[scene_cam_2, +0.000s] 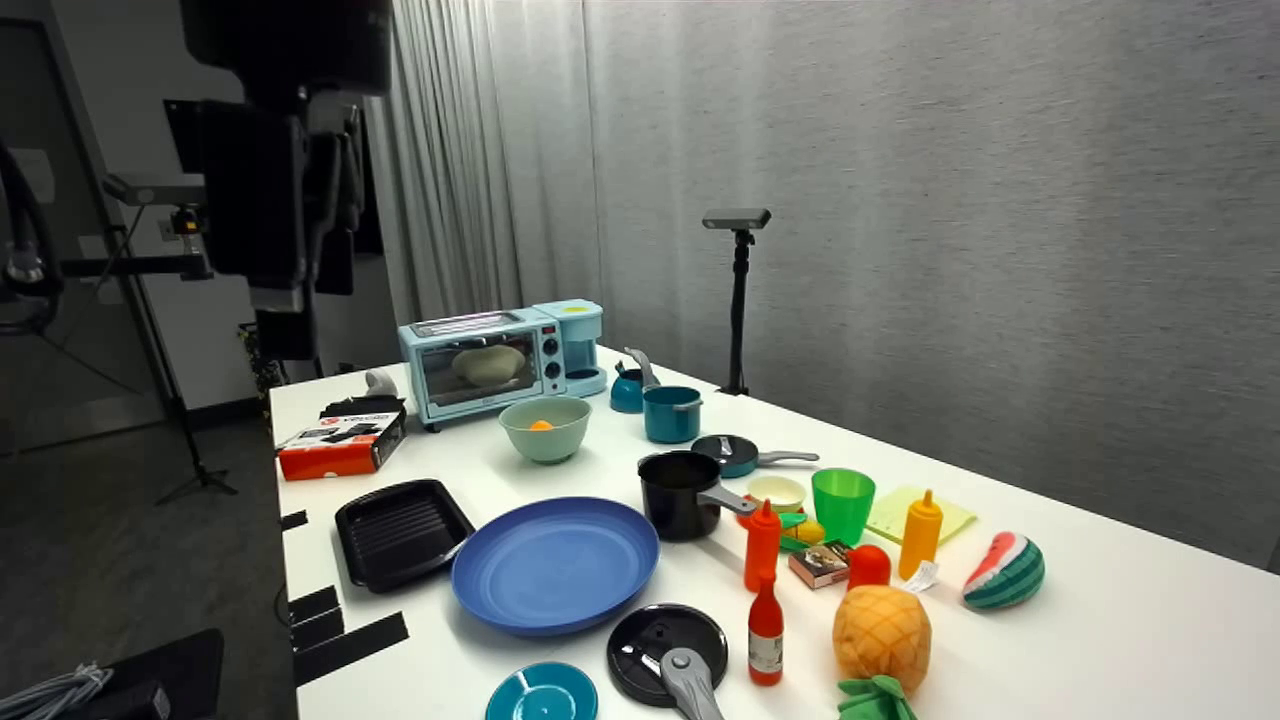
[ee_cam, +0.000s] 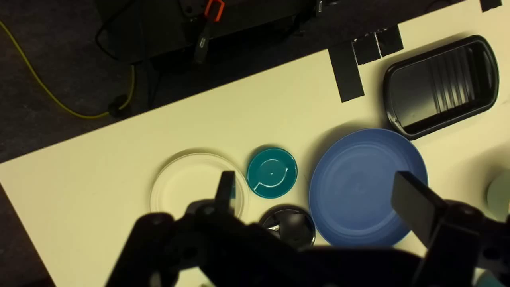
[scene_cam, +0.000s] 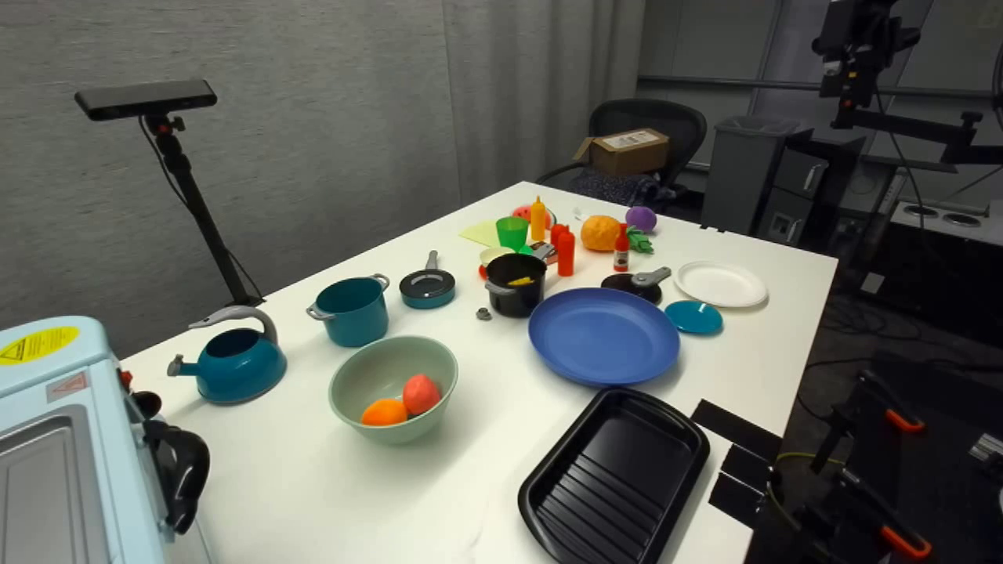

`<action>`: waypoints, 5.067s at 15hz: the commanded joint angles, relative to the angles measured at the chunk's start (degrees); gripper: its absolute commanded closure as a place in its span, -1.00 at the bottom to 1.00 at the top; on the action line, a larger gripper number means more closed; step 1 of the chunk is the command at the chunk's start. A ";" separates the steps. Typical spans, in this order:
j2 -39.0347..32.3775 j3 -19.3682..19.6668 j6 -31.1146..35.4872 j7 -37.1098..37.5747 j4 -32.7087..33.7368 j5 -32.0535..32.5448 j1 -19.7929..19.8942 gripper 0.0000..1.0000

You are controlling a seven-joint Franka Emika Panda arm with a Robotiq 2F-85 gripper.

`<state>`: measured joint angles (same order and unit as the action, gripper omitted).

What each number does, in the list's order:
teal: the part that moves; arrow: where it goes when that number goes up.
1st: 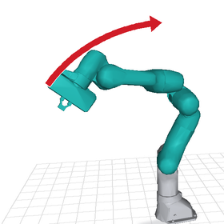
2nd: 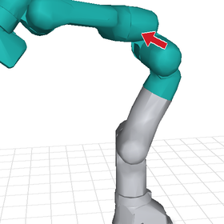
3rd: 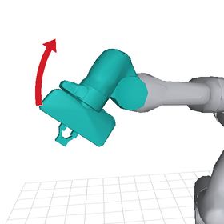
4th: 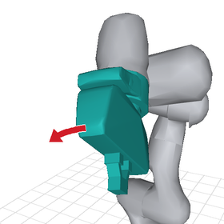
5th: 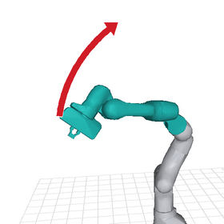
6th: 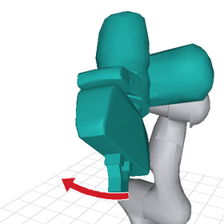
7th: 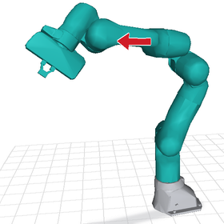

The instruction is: Empty the contents in the bowl onto the table

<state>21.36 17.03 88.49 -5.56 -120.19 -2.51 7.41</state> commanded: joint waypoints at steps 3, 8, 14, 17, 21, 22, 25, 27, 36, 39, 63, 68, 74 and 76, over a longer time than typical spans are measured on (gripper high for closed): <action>-1.02 -1.30 0.06 -0.22 0.68 -1.11 1.26 -1.00; -5.67 -5.75 8.33 -0.81 3.49 -2.81 -2.01 -1.00; -12.96 -14.18 14.26 -1.24 7.33 -4.73 -7.71 -1.00; -17.46 -17.92 17.27 -0.31 9.77 -3.05 -9.91 -1.00; -17.65 -19.03 17.30 0.08 8.68 -3.52 -10.20 -1.00; -18.20 -19.06 17.30 0.05 9.13 -3.52 -10.20 -1.00; -18.44 -18.85 17.29 -0.02 9.63 -3.52 -10.11 -1.00; -18.44 -18.85 17.29 -0.02 9.68 -3.52 -10.11 -1.00; -36.42 -26.26 20.65 4.70 25.90 6.14 -17.29 -1.00; -45.04 -28.00 21.26 6.36 33.77 10.43 -22.03 -1.00; -70.87 -22.03 16.45 17.45 62.80 19.79 -35.11 -1.00; -77.80 -20.88 17.25 22.49 70.13 18.15 -35.66 -1.00; -85.02 -22.77 25.21 13.36 77.54 16.18 -35.93 -1.00; -86.09 -23.60 26.06 7.28 79.63 16.12 -36.10 -1.00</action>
<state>-61.06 -5.70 114.30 9.99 -47.82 14.88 -28.34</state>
